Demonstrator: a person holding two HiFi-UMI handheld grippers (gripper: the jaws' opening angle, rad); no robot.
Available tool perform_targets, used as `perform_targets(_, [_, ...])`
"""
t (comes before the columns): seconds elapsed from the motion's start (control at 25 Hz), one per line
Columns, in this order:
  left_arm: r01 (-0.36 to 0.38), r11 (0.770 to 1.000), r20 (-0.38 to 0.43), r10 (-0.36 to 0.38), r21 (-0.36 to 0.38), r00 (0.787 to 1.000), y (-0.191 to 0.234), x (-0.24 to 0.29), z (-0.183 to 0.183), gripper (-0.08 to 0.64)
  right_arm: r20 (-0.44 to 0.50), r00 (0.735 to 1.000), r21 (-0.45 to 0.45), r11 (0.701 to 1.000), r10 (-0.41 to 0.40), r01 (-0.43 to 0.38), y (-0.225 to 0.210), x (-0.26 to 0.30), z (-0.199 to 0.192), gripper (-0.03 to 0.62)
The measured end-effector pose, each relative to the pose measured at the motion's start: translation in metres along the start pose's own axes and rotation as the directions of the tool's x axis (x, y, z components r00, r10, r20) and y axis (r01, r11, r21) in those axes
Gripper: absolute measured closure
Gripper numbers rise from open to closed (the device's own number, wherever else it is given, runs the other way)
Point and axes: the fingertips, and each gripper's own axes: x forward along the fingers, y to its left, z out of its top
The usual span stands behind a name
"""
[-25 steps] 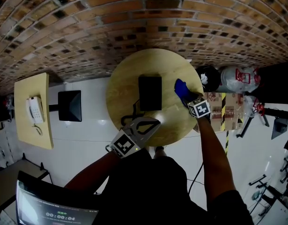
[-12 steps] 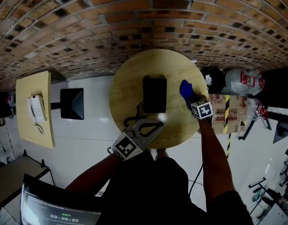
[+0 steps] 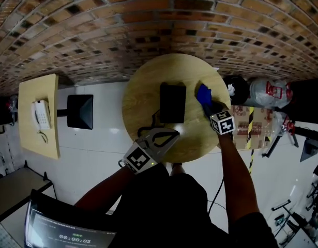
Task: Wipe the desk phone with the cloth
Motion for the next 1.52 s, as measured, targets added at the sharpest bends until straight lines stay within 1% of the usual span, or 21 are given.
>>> perform_targets(0.16, [-0.041,0.999,0.027,0.04,0.007,0.999,0.004,-0.012,0.015,0.568,0.078,0.995,-0.08,0.995,0.062,-0.056,0.033,-0.014,0.042,0.506])
perform_targets(0.28, [-0.074,0.997,0.05,0.073,0.019,0.996,0.008,-0.023,0.027,0.568,0.121,0.985,-0.156,0.983,0.12,-0.1,0.06,-0.016,0.079,0.506])
perform_targets(0.48, [-0.135,0.991,0.089,0.133,0.018,0.987,0.015,-0.043,0.039,0.568,0.123,0.975,-0.276,0.95,0.185,-0.146,0.095,0.001,0.125,0.506])
perform_targets(0.6, [-0.161,0.987,0.099,0.159,0.01,0.982,0.016,-0.056,0.038,0.569,0.107,0.976,-0.301,0.942,0.189,-0.15,0.098,0.02,0.136,0.506])
perform_targets(0.76, [-0.196,0.981,0.103,0.196,-0.006,0.975,0.019,-0.074,0.03,0.569,0.046,0.984,-0.309,0.939,0.172,-0.15,0.097,0.042,0.124,0.506])
perform_targets(0.88, [-0.217,0.976,0.103,0.218,-0.024,0.97,0.019,-0.083,0.024,0.569,0.024,0.984,-0.317,0.935,0.177,-0.161,0.105,0.044,0.11,0.506])
perform_targets(1.12, [-0.22,0.975,0.108,0.222,-0.022,0.969,0.013,-0.083,0.021,0.569,-0.014,0.979,-0.325,0.925,0.205,-0.198,0.122,0.039,0.073,0.506])
perform_targets(1.24, [-0.21,0.977,0.105,0.211,-0.024,0.972,0.011,-0.081,0.021,0.569,-0.038,0.973,-0.32,0.92,0.226,-0.226,0.138,0.036,0.05,0.506])
perform_targets(1.52, [-0.194,0.981,0.096,0.195,-0.016,0.976,0.006,-0.077,0.019,0.569,-0.144,0.949,-0.311,0.897,0.282,-0.313,0.181,0.024,-0.012,0.506])
